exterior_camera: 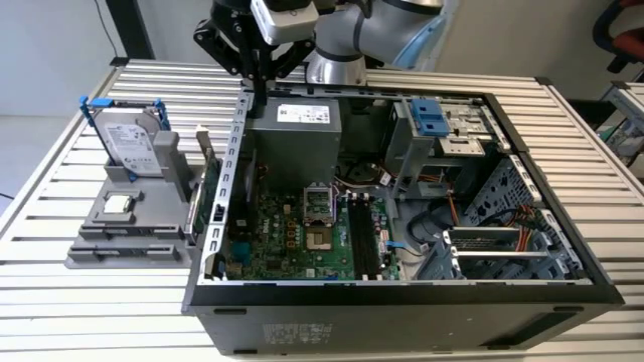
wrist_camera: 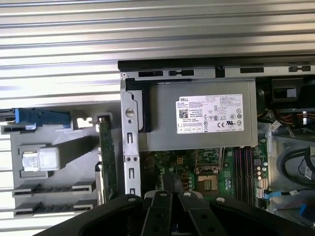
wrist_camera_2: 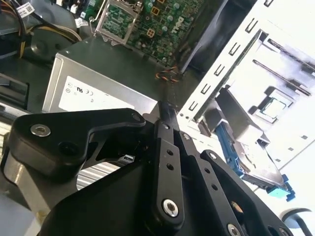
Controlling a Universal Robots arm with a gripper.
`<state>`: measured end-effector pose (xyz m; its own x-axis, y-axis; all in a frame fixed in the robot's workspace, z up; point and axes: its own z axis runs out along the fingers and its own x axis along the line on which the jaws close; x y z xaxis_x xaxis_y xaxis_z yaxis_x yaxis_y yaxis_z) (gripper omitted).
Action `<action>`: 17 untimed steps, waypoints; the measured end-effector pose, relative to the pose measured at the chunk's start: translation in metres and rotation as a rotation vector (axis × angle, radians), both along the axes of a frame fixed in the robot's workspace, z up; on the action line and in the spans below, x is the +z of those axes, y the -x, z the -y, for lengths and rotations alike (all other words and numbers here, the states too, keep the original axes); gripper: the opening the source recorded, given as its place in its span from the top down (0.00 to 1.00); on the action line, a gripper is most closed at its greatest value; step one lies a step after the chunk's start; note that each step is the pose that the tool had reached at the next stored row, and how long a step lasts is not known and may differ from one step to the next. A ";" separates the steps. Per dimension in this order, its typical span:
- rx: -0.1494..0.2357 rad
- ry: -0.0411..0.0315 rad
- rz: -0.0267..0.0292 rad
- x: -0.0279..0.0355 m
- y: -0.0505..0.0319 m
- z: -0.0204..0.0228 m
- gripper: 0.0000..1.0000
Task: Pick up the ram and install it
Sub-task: 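Reach for the ram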
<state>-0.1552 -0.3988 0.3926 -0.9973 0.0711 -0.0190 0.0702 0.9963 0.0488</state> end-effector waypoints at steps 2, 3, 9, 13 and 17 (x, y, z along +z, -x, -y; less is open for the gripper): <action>0.000 0.0001 0.0000 0.0000 0.0040 0.0000 1.00; 0.000 0.0000 0.0000 0.0000 0.0057 0.0000 1.00; 0.000 0.0001 0.0000 0.0000 0.0182 0.0000 1.00; 0.000 0.0001 -0.0001 0.0000 0.0290 0.0000 1.00; 0.000 0.0000 0.0000 0.0000 0.0409 0.0000 1.00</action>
<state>-0.1961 -0.3988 0.3926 -0.9973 0.0707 -0.0190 0.0697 0.9964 0.0487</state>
